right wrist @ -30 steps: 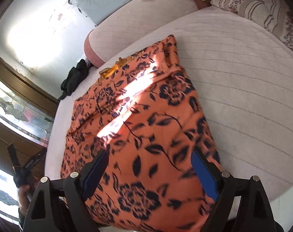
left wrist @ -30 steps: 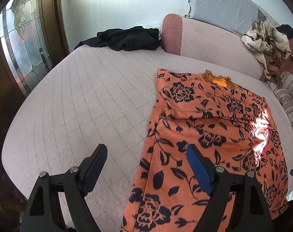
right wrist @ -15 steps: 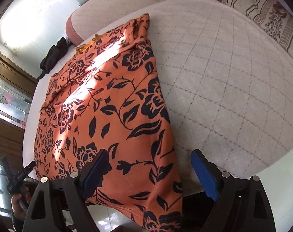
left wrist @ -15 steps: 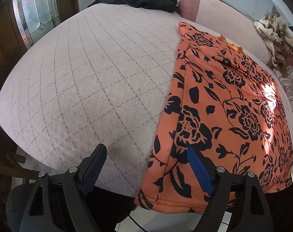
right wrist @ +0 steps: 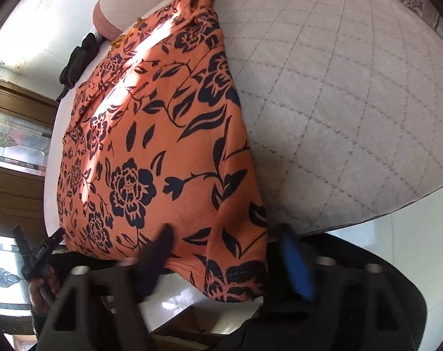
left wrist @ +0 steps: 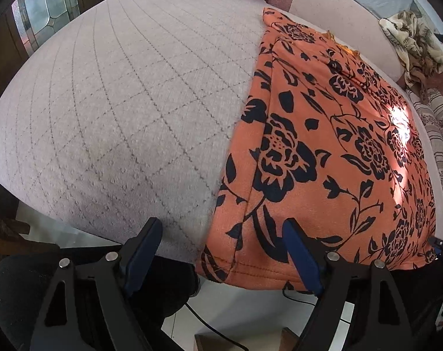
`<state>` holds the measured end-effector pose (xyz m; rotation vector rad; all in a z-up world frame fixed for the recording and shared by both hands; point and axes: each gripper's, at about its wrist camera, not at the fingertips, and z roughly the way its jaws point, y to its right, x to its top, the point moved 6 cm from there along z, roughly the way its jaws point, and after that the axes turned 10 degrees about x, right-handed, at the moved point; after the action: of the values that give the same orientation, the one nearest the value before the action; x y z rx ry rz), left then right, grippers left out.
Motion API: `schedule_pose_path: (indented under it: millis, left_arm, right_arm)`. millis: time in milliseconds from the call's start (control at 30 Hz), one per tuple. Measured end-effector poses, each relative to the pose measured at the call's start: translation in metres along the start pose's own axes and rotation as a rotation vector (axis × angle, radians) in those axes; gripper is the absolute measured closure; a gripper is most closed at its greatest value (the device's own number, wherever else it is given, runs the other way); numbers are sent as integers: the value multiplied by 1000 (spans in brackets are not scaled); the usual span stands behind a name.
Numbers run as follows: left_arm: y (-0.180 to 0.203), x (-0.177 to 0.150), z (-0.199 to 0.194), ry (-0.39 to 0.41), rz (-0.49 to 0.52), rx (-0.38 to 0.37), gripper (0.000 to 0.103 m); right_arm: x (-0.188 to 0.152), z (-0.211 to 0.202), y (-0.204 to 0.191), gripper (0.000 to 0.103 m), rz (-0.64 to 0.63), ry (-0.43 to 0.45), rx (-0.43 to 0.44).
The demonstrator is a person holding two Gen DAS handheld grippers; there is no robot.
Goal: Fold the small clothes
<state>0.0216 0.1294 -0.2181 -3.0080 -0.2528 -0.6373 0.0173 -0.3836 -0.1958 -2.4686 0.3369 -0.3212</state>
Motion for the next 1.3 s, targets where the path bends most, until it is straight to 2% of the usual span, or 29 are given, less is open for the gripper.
schedule_pose_path:
  millis: [33,133,200,300,367,400,433,467,500,533,700,767,867,900,1067,1200,1300]
  left_arm:
    - [0,0,0,0,5,11,25]
    - [0,0,-1,-11,5,8,33]
    - [4,-1,-5,-10,10,-12,33]
    - [6,-7,-6,-27,43,-17,33]
    - [10,-9,-1,-38,60,-4,36]
    - [10,-9,-3,-31,60,-7,53]
    - [11,-9,-5,-29,59,-21,76]
    - [10,-9,-7,-34,55,-36,86]
    - [10,-8,-9,-41,47,-65,91]
    - [9,-7,-13,-41,41,-78,92]
    - [12,6,-49,71,34,-99,93]
    - [11,8,-46,56,25,-107,93]
    - [12,5,-22,-43,12,-115,94]
    - [11,4,-20,-51,8,-107,94]
    - [9,18,-43,18,0,-130,94]
    - [12,23,-29,-39,-12,-139,94]
    - [15,29,-35,-16,-8,-139,95]
  right_arm:
    - [-1,3,2,61,4,-15,-12]
    - [-1,4,2,62,-4,-32,-19]
    - [-1,3,2,62,2,-22,-21]
    - [-4,2,-4,46,-19,-19,-15]
    - [-4,5,-6,45,-30,-22,-30]
    - [-4,6,-7,45,-34,-23,-28]
    - [-3,6,-7,53,-40,-27,-27]
    - [-3,6,-7,63,-49,-32,-31]
    - [-3,5,-7,82,-50,-34,-30]
    - [-2,3,-6,94,-41,-29,-12]
    - [5,-29,-20,95,-9,83,112]
    - [7,-32,-22,96,-4,94,139]
    - [7,-17,-13,95,33,63,151]
    - [6,-14,-12,95,49,56,165]
    - [14,-22,-19,96,53,99,246]
    - [23,-17,-18,96,68,104,270]
    - [25,-13,-18,96,93,102,301]
